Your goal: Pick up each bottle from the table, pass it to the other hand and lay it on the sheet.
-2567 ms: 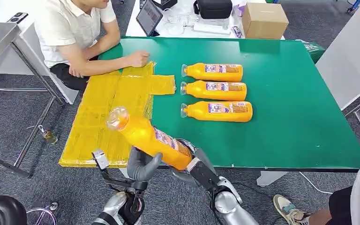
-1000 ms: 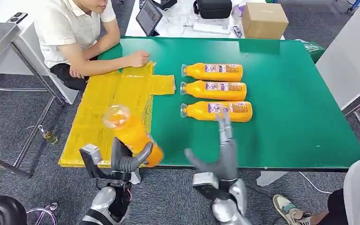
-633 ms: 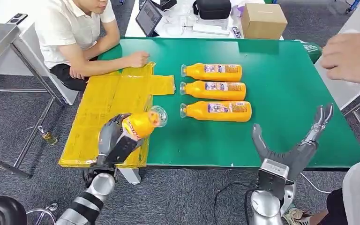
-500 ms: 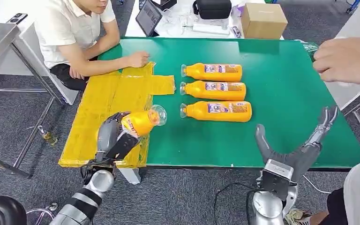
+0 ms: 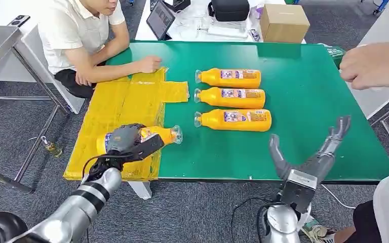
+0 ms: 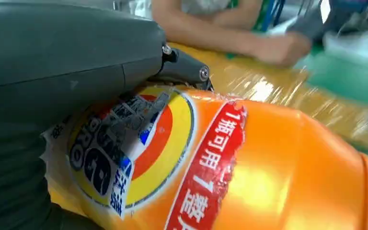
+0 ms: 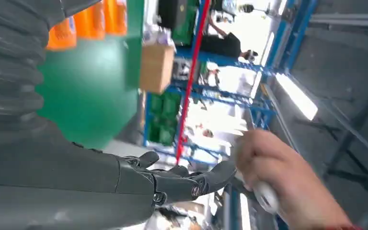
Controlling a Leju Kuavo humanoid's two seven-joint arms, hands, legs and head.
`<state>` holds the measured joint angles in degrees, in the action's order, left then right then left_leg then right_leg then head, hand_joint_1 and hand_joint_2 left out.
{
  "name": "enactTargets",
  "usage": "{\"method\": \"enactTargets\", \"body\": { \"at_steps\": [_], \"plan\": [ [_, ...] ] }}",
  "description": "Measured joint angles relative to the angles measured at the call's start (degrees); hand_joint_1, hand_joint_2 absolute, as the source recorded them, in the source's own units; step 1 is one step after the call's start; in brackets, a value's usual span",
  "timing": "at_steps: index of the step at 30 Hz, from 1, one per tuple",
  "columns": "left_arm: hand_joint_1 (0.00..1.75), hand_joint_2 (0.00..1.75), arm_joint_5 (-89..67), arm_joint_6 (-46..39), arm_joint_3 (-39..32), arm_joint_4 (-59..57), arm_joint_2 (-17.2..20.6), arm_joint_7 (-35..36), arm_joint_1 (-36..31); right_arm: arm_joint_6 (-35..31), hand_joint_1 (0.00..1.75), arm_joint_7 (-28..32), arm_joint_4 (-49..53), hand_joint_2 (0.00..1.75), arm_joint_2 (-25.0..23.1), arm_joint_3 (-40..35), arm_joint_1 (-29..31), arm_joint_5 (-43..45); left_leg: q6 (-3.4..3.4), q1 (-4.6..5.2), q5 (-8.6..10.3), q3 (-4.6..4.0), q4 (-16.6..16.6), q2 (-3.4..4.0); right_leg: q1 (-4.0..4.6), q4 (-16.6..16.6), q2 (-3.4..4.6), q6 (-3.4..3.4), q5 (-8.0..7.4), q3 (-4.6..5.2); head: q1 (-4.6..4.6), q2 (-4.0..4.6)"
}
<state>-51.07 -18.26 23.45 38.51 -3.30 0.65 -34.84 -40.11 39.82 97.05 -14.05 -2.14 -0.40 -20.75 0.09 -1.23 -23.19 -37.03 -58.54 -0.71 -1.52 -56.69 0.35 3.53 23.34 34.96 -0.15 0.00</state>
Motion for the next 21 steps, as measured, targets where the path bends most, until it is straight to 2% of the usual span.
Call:
{"method": "enactTargets", "body": {
  "at_steps": [1, 2, 4, 5, 7, 10, 17, 21],
  "plan": [
    [1.55, 1.75, -0.6, 1.2, 0.4, -2.7, -0.1, 0.8, -1.7, 0.0, 0.0, 0.0, -0.8, 1.75, 0.2, -0.4, 0.2, 0.9, 0.0, 0.0, 0.01, 0.02, 0.0, 0.0, 0.0, 0.0, 0.0, 0.0, -0.01, -0.01, -0.02, 0.0],
    [0.73, 1.75, -0.7, 1.8, 0.5, -4.4, -0.2, 1.1, -2.9, 0.0, 0.0, 0.0, -1.6, 1.75, 0.3, -0.7, 0.2, 1.3, 0.0, 0.0, 0.01, 0.04, 0.0, 0.0, 0.0, 0.0, 0.0, 0.0, 0.0, -0.04, 0.04, 0.0],
    [0.33, 1.75, -0.8, 2.4, 0.6, -7.0, -0.3, 1.4, -4.4, 0.0, 0.0, 0.0, -2.5, 1.75, 0.5, -1.2, 0.2, 1.5, 0.0, 0.0, 0.0, 0.04, 0.0, 0.0, 0.0, 0.0, 0.0, 0.0, 0.0, -0.05, 0.0, 0.0],
    [0.35, 1.75, -0.8, 2.9, 0.7, -8.0, -0.5, 1.5, -5.0, 0.0, 0.0, 0.0, -2.9, 1.75, 0.7, -1.4, 0.3, 1.8, 0.0, 0.0, 0.0, 0.04, 0.0, 0.0, -0.01, 0.0, 0.0, 0.01, 0.01, -0.05, 0.0, 0.0],
    [0.07, 1.75, -0.8, 4.4, 0.7, -9.6, -0.8, 1.9, -5.9, 0.0, 0.0, 0.0, -4.0, 1.75, 0.9, -1.8, 0.6, 3.3, 0.0, 0.01, -0.01, 0.04, 0.0, 0.0, -0.01, 0.0, 0.0, 0.01, 0.01, -0.06, 0.0, 0.0],
    [0.0, 1.75, -0.7, 7.1, 0.7, -11.9, -1.2, 3.2, -7.3, 0.0, 0.0, 0.0, -5.9, 1.75, 1.4, -2.4, 0.9, 5.3, 0.0, 0.0, -0.01, 0.04, 0.0, -0.01, 0.0, 0.0, 0.0, 0.01, 0.01, -0.06, 0.0, 0.0],
    [0.0, 1.75, 1.5, 8.8, -0.3, -14.7, -2.1, 4.1, -8.6, 0.0, 0.0, 0.0, -9.3, 1.75, 2.3, -4.3, 2.0, 7.6, 0.0, 0.0, 0.0, 0.06, 0.0, 0.0, 0.0, 0.0, 0.0, 0.01, 0.01, -0.1, -0.02, 0.0],
    [0.0, 1.75, 4.5, 10.5, -1.8, -15.1, -2.4, 0.7, -9.2, 0.0, 0.0, 0.0, -10.2, 1.75, 2.6, -4.6, 2.0, 7.9, 0.0, 0.01, 0.0, 0.07, 0.0, -0.05, -0.01, 0.0, -0.01, 0.02, 0.02, -0.11, 0.02, 0.0]
  ]
}}
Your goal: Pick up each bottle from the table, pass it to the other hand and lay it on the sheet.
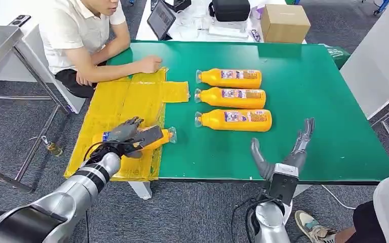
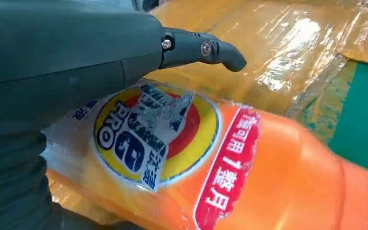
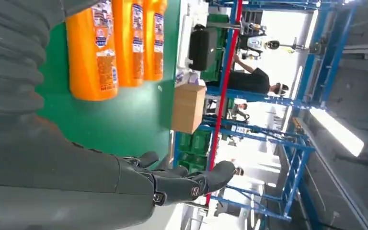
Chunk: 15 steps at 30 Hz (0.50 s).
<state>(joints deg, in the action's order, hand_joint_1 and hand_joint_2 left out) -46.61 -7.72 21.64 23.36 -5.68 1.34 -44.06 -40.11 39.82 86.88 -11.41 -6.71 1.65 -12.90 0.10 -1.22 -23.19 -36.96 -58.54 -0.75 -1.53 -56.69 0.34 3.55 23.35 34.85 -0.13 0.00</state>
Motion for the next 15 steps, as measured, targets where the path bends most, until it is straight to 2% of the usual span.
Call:
{"method": "enactTargets", "body": {
  "at_steps": [7, 11, 15],
  "plan": [
    [0.0, 1.75, 11.5, 5.2, -4.2, 2.9, -1.5, -13.6, 1.6, 0.0, 0.0, 0.0, -0.5, 1.75, 0.4, 0.1, -0.4, 0.6, 0.0, 0.01, 0.0, 0.0, 0.0, -0.03, -0.01, 0.0, 0.0, 0.0, 0.0, 0.0, -0.04, 0.0],
    [0.0, 1.75, 12.9, -3.8, -4.0, 11.8, -2.8, -19.1, 6.7, 0.0, 0.0, 0.0, -0.5, 1.75, 0.5, 0.2, -1.3, -0.5, -0.01, 0.02, -0.02, -0.02, 0.0, -0.03, -0.02, 0.0, 0.0, 0.01, 0.01, 0.02, -0.04, 0.0],
    [0.0, 1.75, 12.3, -12.4, -0.3, 24.7, -3.3, -21.4, 13.6, 0.0, 0.0, 0.0, -0.5, 1.75, 0.5, 1.0, -2.0, -2.2, -0.03, 0.02, -0.08, -0.05, 0.0, -0.03, -0.02, 0.0, 0.0, 0.02, 0.05, 0.05, -0.04, 0.0]
  ]
}}
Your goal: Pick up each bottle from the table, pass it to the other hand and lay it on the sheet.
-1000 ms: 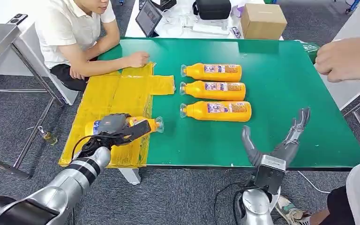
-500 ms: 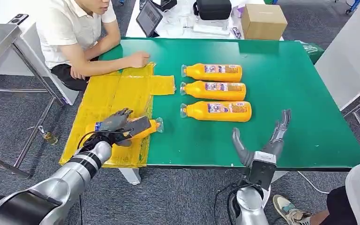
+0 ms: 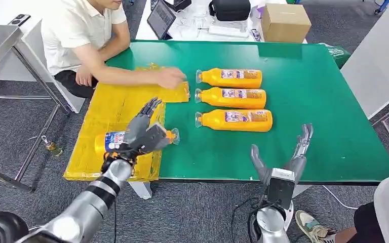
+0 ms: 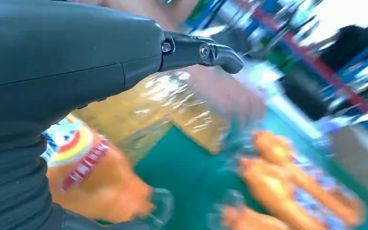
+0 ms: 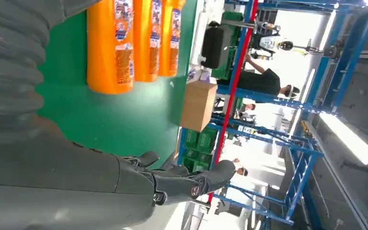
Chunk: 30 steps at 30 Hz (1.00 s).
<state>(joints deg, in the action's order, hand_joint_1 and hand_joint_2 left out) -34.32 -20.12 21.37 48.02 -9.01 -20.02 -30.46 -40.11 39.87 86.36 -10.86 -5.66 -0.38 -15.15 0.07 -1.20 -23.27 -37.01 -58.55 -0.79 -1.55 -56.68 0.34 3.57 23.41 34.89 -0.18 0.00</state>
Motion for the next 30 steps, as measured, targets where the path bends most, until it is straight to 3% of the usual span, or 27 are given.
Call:
{"method": "enactTargets", "body": {
  "at_steps": [9, 15, 20, 30],
  "plan": [
    [0.0, 1.75, 0.6, -1.8, 5.5, 11.8, 0.3, 0.2, 6.1, 0.0, 0.0, 0.0, 0.0, 1.75, 0.1, 1.1, -0.3, -2.4, 0.03, -0.01, -0.02, -0.01, 0.0, 0.02, 0.01, 0.0, 0.01, -0.01, 0.0, 0.01, 0.04, 0.0],
    [0.0, 1.75, 5.5, -6.1, 8.4, 16.2, 0.0, -3.5, 10.4, 0.6, 0.0, -12.0, -13.9, 1.75, 6.0, 1.3, 4.2, -30.4, -0.02, 0.01, 0.01, -0.04, 0.0, -0.12, -0.07, 0.0, -0.04, 0.01, -0.01, 0.0, 0.02, 0.0],
    [0.0, 1.75, 20.6, 1.0, 11.0, 18.5, -1.5, -4.4, 13.9, 0.5, 0.0, -15.3, -24.6, 1.75, 10.3, 8.0, 9.2, -53.2, -0.04, 0.14, 0.01, -0.09, 0.0, -0.14, -0.15, 0.0, -0.08, 0.03, -0.03, 0.0, 0.02, 0.0],
    [0.0, 1.75, 26.0, 3.7, 14.0, 20.8, -1.7, -4.0, 14.8, 0.5, 0.0, -19.9, -33.3, 1.75, 13.5, 9.3, 13.6, -59.0, -0.03, 0.05, 0.01, -0.08, 0.0, -0.1, -0.05, 0.0, -0.04, 0.03, -0.02, 0.05, 0.04, 0.0]
  ]
}}
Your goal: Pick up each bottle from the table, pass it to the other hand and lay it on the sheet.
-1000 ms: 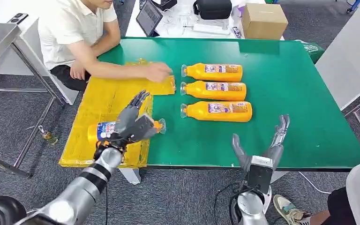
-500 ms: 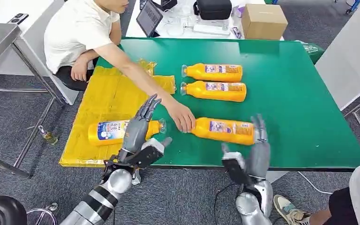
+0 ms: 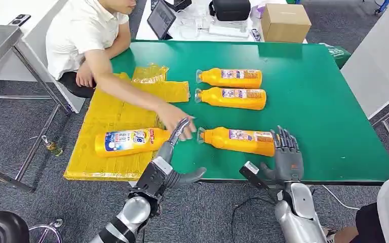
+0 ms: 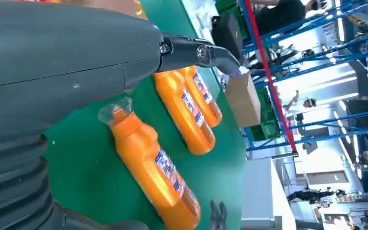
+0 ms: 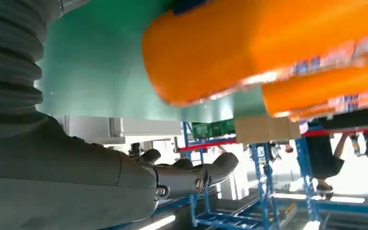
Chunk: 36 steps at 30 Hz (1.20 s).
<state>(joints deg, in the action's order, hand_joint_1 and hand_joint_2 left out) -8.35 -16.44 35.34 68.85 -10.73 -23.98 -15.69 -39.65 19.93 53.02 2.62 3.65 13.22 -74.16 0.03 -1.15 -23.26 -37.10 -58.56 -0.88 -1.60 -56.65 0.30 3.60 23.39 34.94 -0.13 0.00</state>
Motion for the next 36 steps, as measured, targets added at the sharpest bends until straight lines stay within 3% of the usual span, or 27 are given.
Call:
{"method": "enactTargets", "body": {
  "at_steps": [6, 12, 27, 30, 36],
  "plan": [
    [0.0, 1.75, 2.0, 0.4, 0.8, 0.2, -0.1, 0.0, -0.1, 0.0, 0.0, -4.5, -5.6, 1.75, 1.5, -3.2, 2.8, -1.0, -0.01, 0.02, 0.0, -0.01, 0.0, -0.01, -0.03, 0.0, -0.01, 0.0, 0.0, -0.03, -0.02, 0.0],
    [0.0, 1.75, 4.7, 1.6, 1.4, 0.9, -0.5, 1.0, -0.6, 0.3, 0.0, -5.2, -10.9, 1.75, 3.1, -8.3, 7.0, -0.3, 0.0, 0.03, 0.01, 0.01, 0.0, 0.0, -0.02, 0.0, -0.01, 0.01, -0.01, -0.03, 0.0, 0.0],
    [0.0, 1.75, 15.6, 9.2, 3.0, 0.3, -1.3, 8.0, -1.7, 7.0, 0.0, -8.8, -13.3, 1.75, 5.3, -16.5, 11.2, 2.6, -0.01, 0.02, 0.01, 0.03, 0.0, 0.01, -0.02, 0.0, 0.01, 0.01, -0.01, -0.03, 0.02, 0.0],
    [0.0, 1.75, 18.6, 10.5, 3.6, -0.5, -1.4, 9.9, -2.2, 10.9, 0.0, -9.7, -13.4, 1.75, 5.9, -18.3, 12.4, 4.4, 0.0, 0.02, 0.01, 0.07, 0.0, 0.02, -0.01, 0.0, 0.04, 0.0, -0.02, -0.04, 0.02, 0.0],
    [0.0, 1.75, 22.8, 11.7, 4.6, -2.7, -1.7, 14.0, -3.8, 24.8, 0.0, -12.3, -14.4, 1.75, 7.2, -22.0, 16.5, 10.4, -0.01, 0.02, 0.01, 0.25, 0.0, 0.23, -0.02, 0.0, 0.08, 0.01, -0.05, -0.15, -0.02, 0.0]
  ]
}}
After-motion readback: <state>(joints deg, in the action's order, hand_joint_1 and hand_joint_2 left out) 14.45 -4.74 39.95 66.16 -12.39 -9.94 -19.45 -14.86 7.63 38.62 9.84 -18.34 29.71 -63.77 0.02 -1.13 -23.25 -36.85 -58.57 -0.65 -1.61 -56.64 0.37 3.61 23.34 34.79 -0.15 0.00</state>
